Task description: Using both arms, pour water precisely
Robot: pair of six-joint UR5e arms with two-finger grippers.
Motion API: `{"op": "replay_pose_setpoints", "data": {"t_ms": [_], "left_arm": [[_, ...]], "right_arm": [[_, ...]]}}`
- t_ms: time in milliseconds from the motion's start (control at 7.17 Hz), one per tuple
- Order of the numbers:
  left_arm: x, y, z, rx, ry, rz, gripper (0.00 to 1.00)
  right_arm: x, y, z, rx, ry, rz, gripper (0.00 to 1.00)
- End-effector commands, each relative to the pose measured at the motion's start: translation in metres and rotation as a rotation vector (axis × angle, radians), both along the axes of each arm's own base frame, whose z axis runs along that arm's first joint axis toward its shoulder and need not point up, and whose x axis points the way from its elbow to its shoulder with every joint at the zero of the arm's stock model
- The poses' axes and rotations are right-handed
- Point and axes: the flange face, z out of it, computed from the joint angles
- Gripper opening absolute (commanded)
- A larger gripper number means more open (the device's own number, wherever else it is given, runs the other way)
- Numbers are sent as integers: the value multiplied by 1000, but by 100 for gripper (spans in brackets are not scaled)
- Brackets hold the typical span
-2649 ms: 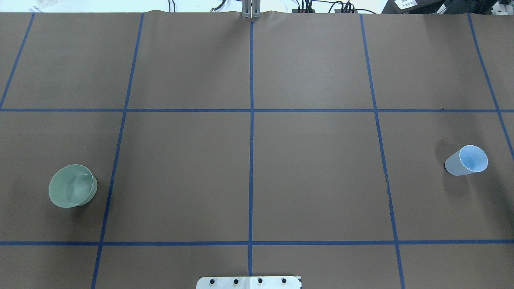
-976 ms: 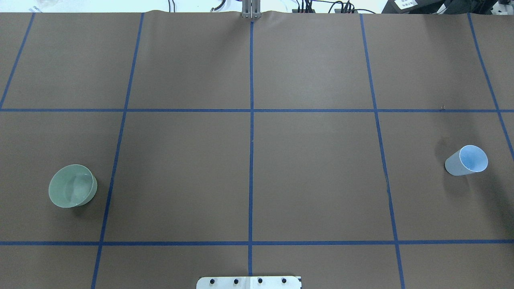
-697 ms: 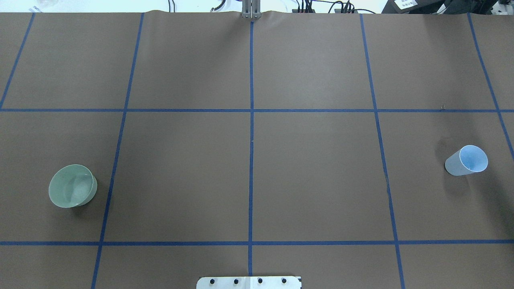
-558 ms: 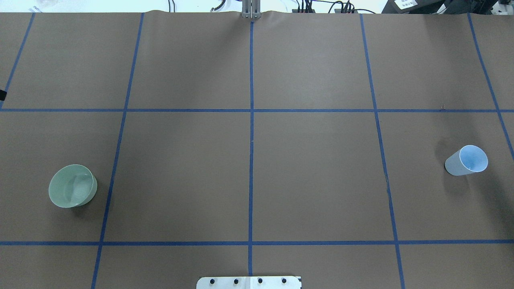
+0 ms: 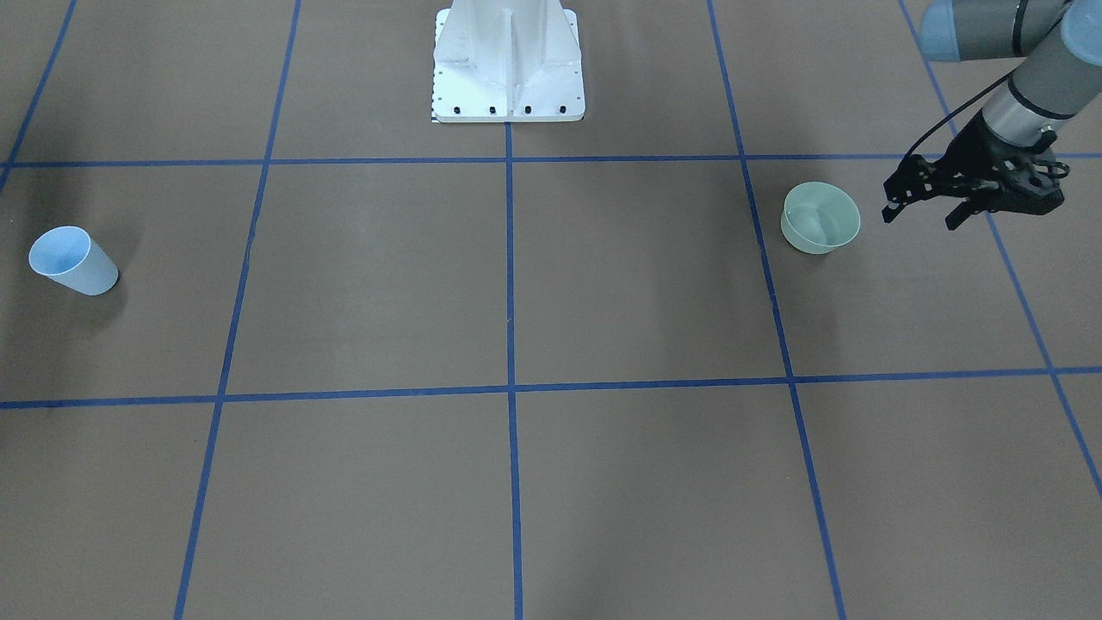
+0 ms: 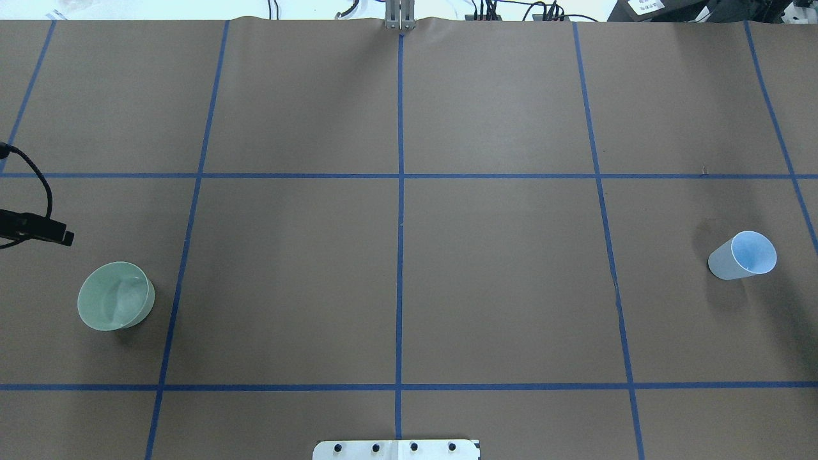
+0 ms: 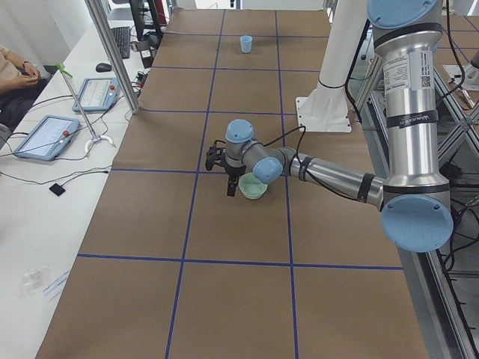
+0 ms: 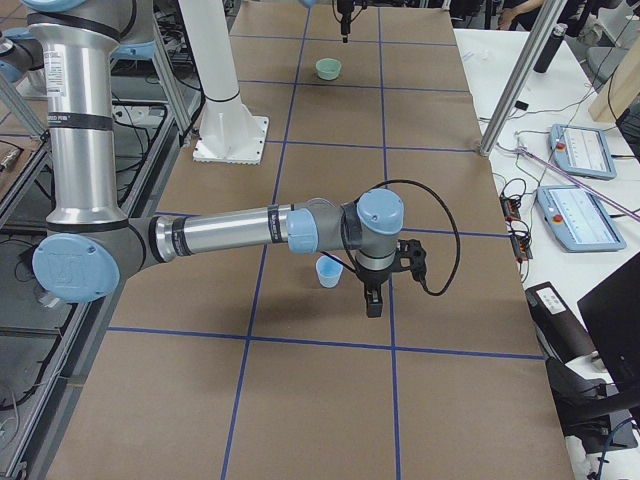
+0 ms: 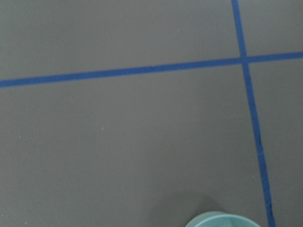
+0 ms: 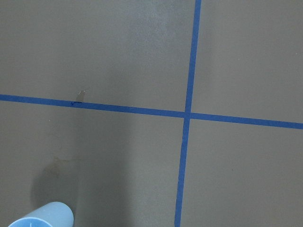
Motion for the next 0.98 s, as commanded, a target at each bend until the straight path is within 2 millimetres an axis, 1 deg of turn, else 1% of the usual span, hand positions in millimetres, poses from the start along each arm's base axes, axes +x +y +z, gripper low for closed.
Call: {"op": "replay_pose_setpoints", "data": {"t_ms": [0, 139, 418, 558, 697, 837], "left_arm": [[34, 34, 20, -18, -47, 11, 100], [48, 41, 21, -32, -36, 22, 100], [61, 46, 24, -35, -38, 50, 100], [65, 44, 27, -37, -41, 53, 97], [70, 40, 29, -41, -39, 54, 87], [79, 32, 38, -51, -47, 57, 71]], "right_arm": [[0, 0, -1, 0, -2, 0, 100], [0, 1, 0, 0, -2, 0, 100], [0, 1, 0, 0, -2, 0, 100], [0, 1, 1, -2, -1, 0, 100], [0, 1, 1, -2, -1, 0, 100], [0, 1, 1, -2, -1, 0, 100]]}}
